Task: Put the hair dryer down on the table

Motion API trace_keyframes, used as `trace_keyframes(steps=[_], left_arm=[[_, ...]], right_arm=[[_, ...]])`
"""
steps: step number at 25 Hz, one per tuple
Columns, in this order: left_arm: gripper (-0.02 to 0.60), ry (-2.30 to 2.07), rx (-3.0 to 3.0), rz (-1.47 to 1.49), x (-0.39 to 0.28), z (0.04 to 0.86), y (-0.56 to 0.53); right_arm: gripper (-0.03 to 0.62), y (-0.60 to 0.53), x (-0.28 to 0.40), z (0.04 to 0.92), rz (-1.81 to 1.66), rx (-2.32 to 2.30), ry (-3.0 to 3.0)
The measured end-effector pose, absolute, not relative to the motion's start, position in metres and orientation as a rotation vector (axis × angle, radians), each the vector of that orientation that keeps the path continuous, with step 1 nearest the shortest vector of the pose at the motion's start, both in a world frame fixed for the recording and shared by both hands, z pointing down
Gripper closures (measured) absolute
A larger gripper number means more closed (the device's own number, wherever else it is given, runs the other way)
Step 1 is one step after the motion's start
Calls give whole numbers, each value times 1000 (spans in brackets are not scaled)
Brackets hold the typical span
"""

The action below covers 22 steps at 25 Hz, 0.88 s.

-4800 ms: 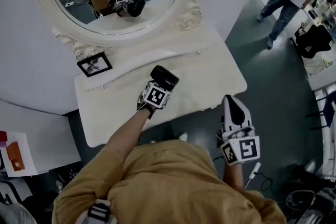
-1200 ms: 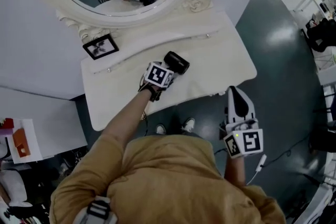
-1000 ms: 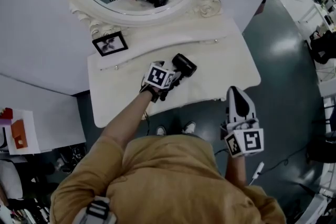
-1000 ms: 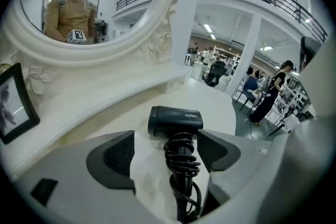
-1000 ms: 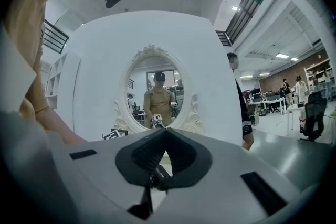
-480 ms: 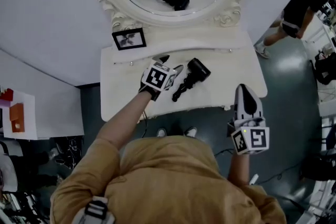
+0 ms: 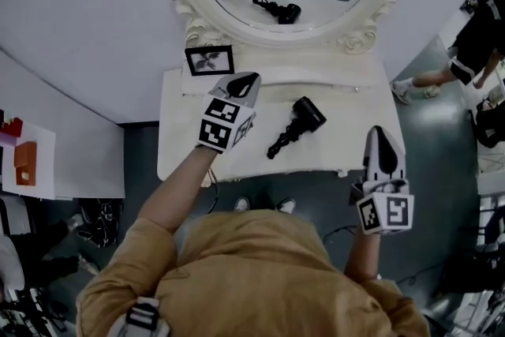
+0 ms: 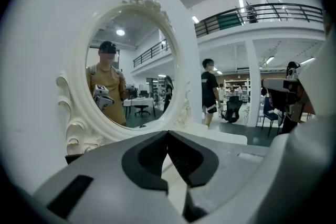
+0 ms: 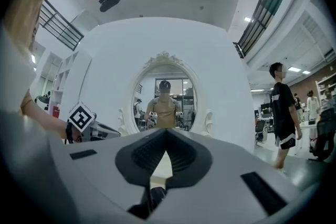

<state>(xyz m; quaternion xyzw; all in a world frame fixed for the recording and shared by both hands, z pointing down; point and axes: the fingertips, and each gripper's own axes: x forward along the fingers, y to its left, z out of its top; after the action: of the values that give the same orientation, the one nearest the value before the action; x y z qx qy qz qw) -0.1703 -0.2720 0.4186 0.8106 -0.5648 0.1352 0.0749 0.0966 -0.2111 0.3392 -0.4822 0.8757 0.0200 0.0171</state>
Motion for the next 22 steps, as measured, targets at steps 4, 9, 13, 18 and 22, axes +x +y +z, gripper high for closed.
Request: trace_keyframes(steps=[4, 9, 13, 18, 22], left_arm=[[577, -1828, 2470, 349, -192, 389, -252], [578, -1878, 2485, 213, -211, 352, -228], [578, -1926, 2504, 146, -219, 324, -208], [578, -1946, 2501, 17, -226, 306, -184], [578, -2010, 2468, -44, -232, 302, -166]], right_arm=[[592, -212, 97, 323, 93, -1489, 2695], [592, -212, 102, 309, 135, -1494, 2685], [592, -212, 116, 312, 148, -1547, 2681], [592, -214, 132, 333, 95, -1610, 2686], [592, -207, 131, 343, 22, -1606, 2681]])
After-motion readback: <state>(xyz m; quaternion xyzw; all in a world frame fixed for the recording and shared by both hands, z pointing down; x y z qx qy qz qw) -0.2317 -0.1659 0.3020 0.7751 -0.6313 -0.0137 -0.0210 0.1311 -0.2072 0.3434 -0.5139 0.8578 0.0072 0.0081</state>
